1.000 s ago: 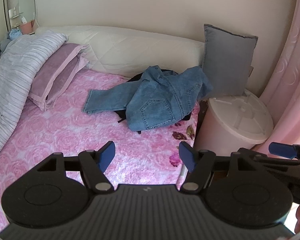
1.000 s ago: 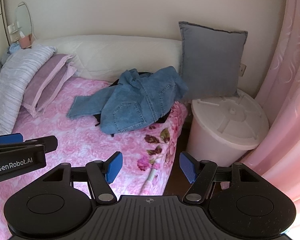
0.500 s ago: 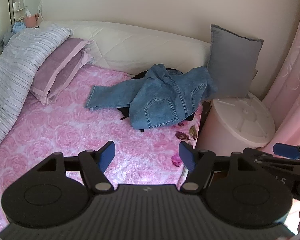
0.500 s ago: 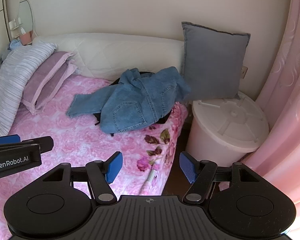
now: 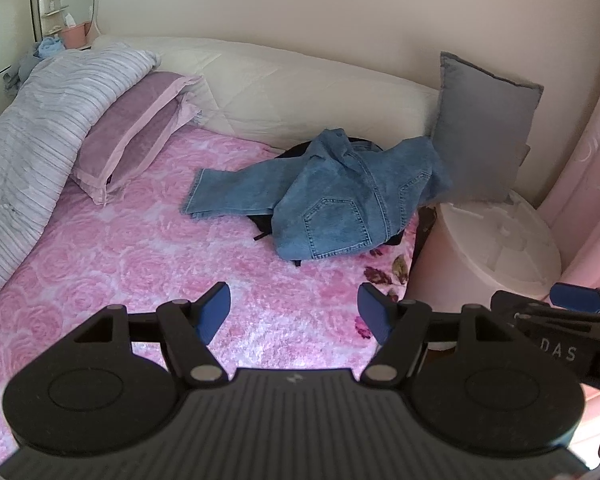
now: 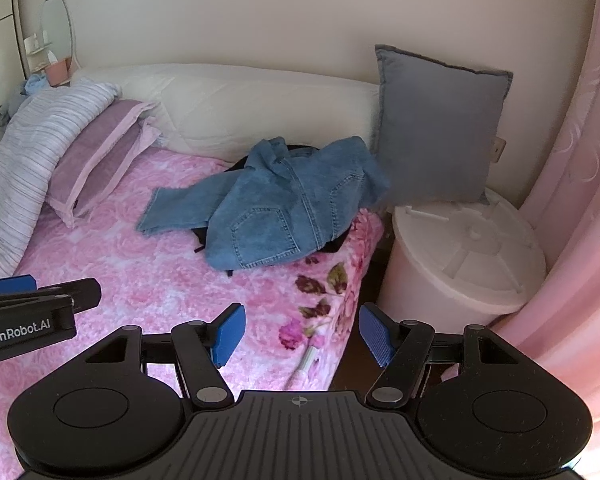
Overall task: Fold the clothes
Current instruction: 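Move both grippers toward the crumpled blue jeans on the bed, then close both grippers on the blue jeans near the back pockets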
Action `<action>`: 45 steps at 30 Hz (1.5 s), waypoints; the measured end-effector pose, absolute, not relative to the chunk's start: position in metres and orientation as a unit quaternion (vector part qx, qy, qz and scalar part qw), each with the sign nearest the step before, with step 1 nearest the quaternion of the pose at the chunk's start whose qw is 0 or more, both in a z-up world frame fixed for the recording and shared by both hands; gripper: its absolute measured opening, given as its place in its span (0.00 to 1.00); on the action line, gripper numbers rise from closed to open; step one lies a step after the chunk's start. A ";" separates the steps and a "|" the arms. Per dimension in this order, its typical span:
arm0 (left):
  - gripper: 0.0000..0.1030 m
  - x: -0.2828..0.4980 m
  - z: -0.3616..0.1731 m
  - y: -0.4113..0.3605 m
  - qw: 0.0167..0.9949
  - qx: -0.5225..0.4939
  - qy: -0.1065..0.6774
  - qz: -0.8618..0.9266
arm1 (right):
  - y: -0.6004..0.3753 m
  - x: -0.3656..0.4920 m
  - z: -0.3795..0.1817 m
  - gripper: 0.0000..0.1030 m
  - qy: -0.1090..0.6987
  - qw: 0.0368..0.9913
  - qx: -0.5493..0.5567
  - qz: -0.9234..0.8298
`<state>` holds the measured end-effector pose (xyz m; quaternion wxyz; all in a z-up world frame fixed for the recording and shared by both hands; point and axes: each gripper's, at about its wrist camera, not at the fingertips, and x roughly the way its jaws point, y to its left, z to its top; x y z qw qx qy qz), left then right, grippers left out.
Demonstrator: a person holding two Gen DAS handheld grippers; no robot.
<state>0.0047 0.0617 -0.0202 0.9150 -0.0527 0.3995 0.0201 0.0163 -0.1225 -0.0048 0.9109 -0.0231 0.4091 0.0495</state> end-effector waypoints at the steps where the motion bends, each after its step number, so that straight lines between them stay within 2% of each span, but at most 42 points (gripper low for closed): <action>1: 0.65 0.006 -0.021 0.063 0.915 -0.053 0.400 0.022 | -0.122 0.018 -0.006 0.65 0.408 0.911 -0.022 0.050; 16: 0.65 0.057 -0.053 0.063 0.893 -0.061 0.445 0.031 | -0.146 0.070 -0.042 0.65 0.434 0.899 -0.016 0.056; 24: 0.62 0.112 -0.087 0.047 0.877 -0.056 0.477 0.020 | -0.167 0.117 -0.083 0.65 0.481 0.873 -0.003 0.078; 32: 0.54 0.171 -0.121 0.036 0.864 -0.065 0.499 0.011 | -0.183 0.174 -0.106 0.65 0.485 0.871 -0.018 0.069; 45: 0.54 0.268 -0.181 0.033 0.852 -0.087 0.517 0.002 | -0.190 0.258 -0.152 0.65 0.489 0.868 -0.045 0.077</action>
